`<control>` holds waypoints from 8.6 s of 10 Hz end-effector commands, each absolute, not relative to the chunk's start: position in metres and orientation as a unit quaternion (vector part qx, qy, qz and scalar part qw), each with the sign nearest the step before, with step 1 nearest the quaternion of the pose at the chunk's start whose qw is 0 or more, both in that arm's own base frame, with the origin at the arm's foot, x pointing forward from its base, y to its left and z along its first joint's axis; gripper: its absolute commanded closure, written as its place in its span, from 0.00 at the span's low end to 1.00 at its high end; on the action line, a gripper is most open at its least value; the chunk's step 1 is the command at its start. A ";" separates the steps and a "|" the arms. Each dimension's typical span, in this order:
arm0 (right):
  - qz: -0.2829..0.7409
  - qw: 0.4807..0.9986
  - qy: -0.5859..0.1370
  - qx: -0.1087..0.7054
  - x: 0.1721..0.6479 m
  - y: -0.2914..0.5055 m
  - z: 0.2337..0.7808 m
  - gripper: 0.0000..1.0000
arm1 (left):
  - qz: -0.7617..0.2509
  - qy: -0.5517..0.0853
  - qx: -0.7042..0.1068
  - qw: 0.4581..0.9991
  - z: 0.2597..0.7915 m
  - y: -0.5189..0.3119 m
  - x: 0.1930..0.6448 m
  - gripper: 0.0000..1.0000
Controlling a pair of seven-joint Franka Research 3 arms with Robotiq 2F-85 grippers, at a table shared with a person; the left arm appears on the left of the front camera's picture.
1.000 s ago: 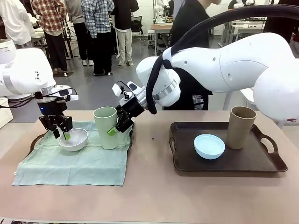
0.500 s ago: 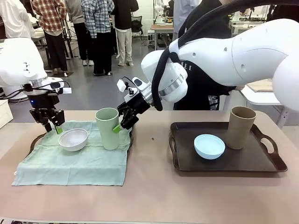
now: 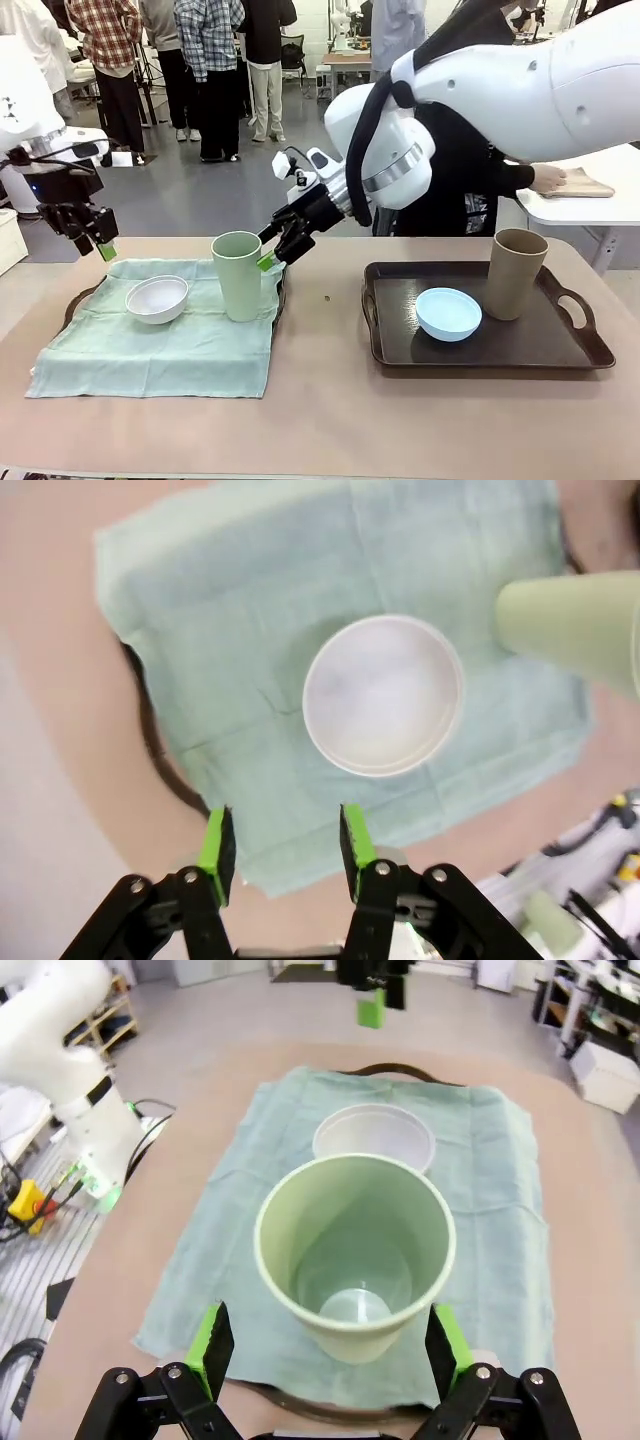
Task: Set up a tray with a mat and arrange the tableware.
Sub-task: Place the Picnic Bowl and Reusable plastic cup back onto the Handle tray in front of the human's position, then pick up the Picnic Bowl and Reusable plastic cup from the Handle tray in front of the human's position and hold them in the air.
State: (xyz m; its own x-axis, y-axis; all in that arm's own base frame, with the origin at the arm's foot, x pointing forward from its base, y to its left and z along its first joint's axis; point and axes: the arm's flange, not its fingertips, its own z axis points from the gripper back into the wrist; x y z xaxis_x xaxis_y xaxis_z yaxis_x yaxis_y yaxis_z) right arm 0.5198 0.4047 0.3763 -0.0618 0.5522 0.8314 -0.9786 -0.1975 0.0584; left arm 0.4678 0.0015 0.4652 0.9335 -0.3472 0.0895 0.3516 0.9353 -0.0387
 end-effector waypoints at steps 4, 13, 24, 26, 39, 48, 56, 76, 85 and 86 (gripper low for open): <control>0.486 0.780 -0.255 0.302 0.449 0.357 0.453 0.00 | -0.271 -0.088 0.012 0.958 0.522 -0.050 0.435 0.44; 0.297 0.922 0.052 0.243 0.287 0.346 0.551 0.00 | -0.294 -0.109 0.027 0.949 0.573 -0.108 0.430 0.44; 0.299 0.924 0.055 0.231 0.290 0.348 0.552 0.00 | -0.285 -0.100 0.025 0.953 0.576 -0.109 0.430 0.44; 0.099 0.992 0.039 0.073 0.293 0.257 0.572 0.00 | -0.310 -0.083 0.018 0.947 0.584 -0.120 0.429 0.44; 0.096 0.824 -0.030 0.558 0.266 0.023 0.555 0.00 | -0.204 -0.143 -0.444 0.861 0.592 -0.022 0.402 0.00; -0.032 0.814 -0.007 0.580 0.259 -0.014 0.516 0.00 | 0.035 -0.111 -0.532 0.839 0.506 -0.026 0.345 0.00; -0.013 0.809 -0.027 0.587 0.277 -0.027 0.529 0.00 | -0.007 -0.107 -0.539 0.835 0.492 -0.012 0.355 0.00; 0.243 0.825 -0.142 0.489 0.412 -0.078 0.569 0.00 | -0.152 -0.142 -0.323 0.923 0.571 -0.192 0.378 0.00; 0.434 0.743 -0.222 0.459 0.510 -0.114 0.549 0.00 | -0.258 -0.133 -0.285 0.913 0.575 -0.338 0.366 0.00; 0.404 0.732 -0.293 0.465 0.537 -0.114 0.550 0.00 | -0.270 -0.126 -0.285 0.911 0.571 -0.365 0.363 0.00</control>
State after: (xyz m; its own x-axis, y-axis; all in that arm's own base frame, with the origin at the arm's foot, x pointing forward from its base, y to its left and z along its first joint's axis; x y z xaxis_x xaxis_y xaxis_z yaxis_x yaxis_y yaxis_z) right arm 0.5047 -0.1049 0.5490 0.5676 0.4050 0.7168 -0.8232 0.2948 0.4852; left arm 0.3509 -0.3406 0.5693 0.8310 -0.3998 0.3867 0.5505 0.6907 -0.4690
